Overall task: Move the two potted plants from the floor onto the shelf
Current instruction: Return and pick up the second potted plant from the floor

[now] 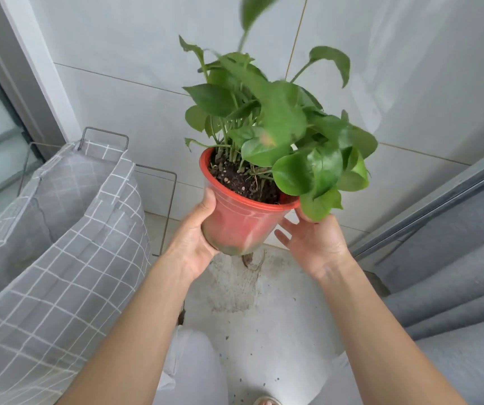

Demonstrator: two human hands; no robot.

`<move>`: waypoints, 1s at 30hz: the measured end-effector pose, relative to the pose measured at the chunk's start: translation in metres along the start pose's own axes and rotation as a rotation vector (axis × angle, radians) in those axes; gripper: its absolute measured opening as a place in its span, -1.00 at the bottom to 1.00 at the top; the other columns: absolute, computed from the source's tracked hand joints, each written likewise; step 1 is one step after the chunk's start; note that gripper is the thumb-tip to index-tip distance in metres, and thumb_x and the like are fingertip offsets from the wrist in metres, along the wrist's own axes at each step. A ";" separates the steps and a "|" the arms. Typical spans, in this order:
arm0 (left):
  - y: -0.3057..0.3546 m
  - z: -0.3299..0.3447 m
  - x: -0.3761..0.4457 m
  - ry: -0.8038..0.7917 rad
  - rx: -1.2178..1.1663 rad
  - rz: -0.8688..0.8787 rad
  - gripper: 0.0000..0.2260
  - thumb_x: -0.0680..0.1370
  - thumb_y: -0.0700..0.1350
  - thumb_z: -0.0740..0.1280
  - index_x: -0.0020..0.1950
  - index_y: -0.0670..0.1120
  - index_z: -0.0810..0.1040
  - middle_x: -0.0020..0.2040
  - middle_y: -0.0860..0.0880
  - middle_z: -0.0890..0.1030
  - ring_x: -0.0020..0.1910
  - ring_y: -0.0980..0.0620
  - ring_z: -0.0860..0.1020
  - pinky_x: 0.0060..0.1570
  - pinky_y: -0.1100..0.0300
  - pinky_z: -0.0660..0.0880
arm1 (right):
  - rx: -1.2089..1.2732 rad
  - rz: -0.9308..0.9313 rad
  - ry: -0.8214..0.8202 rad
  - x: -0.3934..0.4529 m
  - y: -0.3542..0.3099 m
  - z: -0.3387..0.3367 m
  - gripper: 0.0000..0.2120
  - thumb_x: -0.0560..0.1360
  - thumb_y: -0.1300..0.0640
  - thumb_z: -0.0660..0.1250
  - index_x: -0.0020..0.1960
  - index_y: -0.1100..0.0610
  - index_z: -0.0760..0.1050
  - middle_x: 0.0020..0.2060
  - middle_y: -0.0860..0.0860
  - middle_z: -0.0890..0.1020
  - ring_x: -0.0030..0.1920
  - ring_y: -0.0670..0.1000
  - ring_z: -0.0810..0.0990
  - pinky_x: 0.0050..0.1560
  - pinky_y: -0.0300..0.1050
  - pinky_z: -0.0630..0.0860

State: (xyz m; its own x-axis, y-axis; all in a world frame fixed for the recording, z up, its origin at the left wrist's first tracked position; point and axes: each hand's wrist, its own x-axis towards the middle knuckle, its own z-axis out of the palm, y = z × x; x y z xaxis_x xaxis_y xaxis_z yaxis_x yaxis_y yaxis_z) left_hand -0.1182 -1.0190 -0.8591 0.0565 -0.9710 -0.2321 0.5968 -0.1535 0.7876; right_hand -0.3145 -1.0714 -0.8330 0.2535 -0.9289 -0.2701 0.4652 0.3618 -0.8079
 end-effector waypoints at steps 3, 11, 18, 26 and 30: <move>-0.001 -0.003 0.001 -0.040 -0.030 0.032 -0.41 0.27 0.32 0.48 0.19 0.04 0.68 0.25 -0.06 0.67 0.24 -0.12 0.63 0.24 -0.20 0.49 | -0.040 -0.023 -0.005 0.001 0.000 0.002 -0.71 0.61 0.30 0.12 0.01 -0.01 0.52 -0.06 -0.11 0.64 0.14 0.08 0.60 0.37 0.12 0.33; -0.004 0.008 -0.003 -0.092 -0.136 0.066 -0.55 0.38 0.31 0.39 0.12 0.08 0.72 0.26 -0.06 0.66 0.25 -0.14 0.62 0.32 -0.30 0.43 | -0.123 0.159 0.011 0.006 0.015 0.015 -0.46 0.50 -0.33 0.28 0.29 0.02 0.56 0.15 -0.01 0.69 0.26 0.09 0.56 0.19 0.17 0.53; 0.001 0.010 -0.002 -0.149 -0.212 0.060 -0.26 0.38 0.37 0.38 0.41 -0.06 0.49 0.35 -0.17 0.59 0.32 -0.24 0.56 0.32 -0.32 0.42 | 0.222 0.383 -0.245 0.009 0.022 0.020 -0.02 0.28 -0.55 0.31 0.44 0.12 0.42 0.34 0.25 0.57 0.36 0.35 0.50 0.40 0.42 0.31; 0.010 0.004 0.013 -0.084 -0.136 -0.063 -0.62 0.67 0.14 0.16 0.09 0.03 0.74 0.21 -0.09 0.69 0.20 -0.12 0.65 0.05 -0.08 0.63 | 0.350 0.352 -0.237 0.013 0.028 0.020 -0.34 0.56 -0.35 0.14 0.41 0.12 0.48 0.30 0.27 0.59 0.31 0.38 0.54 0.38 0.45 0.30; 0.010 0.004 0.014 -0.094 -0.178 -0.069 -0.64 0.62 0.19 0.25 0.16 -0.01 0.71 0.26 -0.11 0.66 0.22 -0.13 0.64 0.02 -0.05 0.63 | 0.339 0.321 -0.259 0.013 0.026 0.018 -0.28 0.56 -0.39 0.10 0.43 0.15 0.43 0.32 0.28 0.58 0.31 0.38 0.54 0.41 0.45 0.25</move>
State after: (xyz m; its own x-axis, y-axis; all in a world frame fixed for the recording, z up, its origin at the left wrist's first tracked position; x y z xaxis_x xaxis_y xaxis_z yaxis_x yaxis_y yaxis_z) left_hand -0.1151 -1.0351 -0.8523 -0.0590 -0.9734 -0.2214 0.7293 -0.1935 0.6562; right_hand -0.2833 -1.0730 -0.8482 0.6091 -0.7331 -0.3026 0.5671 0.6694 -0.4799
